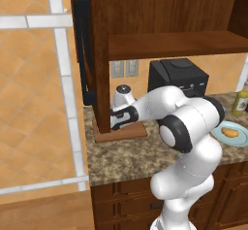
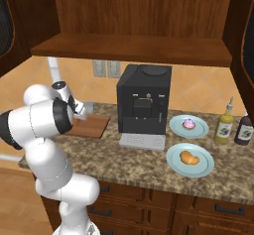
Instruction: From the different types of pastries on the counter, select a croissant and place it on the cutting board. Then retrieve a jar of jam from the cabinet and place it alongside the croissant on the cutting board.
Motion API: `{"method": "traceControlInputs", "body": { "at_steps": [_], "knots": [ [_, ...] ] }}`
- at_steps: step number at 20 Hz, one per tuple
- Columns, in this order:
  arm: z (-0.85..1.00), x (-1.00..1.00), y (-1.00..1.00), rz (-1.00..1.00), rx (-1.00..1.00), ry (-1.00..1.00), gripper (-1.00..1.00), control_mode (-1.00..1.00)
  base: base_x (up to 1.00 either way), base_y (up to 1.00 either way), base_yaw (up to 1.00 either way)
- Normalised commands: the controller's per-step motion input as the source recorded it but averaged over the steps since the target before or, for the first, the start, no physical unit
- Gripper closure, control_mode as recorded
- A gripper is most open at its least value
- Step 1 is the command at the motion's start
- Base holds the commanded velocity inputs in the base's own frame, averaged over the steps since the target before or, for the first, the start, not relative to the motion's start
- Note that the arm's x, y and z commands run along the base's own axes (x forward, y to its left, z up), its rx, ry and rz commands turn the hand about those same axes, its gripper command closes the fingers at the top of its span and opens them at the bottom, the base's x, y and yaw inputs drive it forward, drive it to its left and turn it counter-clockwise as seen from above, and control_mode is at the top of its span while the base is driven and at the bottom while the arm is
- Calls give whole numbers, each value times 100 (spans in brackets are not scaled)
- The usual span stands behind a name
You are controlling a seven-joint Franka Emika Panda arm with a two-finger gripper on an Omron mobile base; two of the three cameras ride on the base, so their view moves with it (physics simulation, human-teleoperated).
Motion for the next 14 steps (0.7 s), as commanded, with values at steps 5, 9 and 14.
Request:
{"method": "traceControlInputs", "body": {
  "at_steps": [5, 9, 14],
  "knots": [
    [0, 15, 30, -6, 0, -7, 100, -100, 0, 0, 0],
    [-11, 0, 0, 0, 0, 0, 100, -100, 0, 0, 0],
    [-46, 5, 0, 0, 0, -3, 100, -100, 0, 0, 0]
  ]
}}
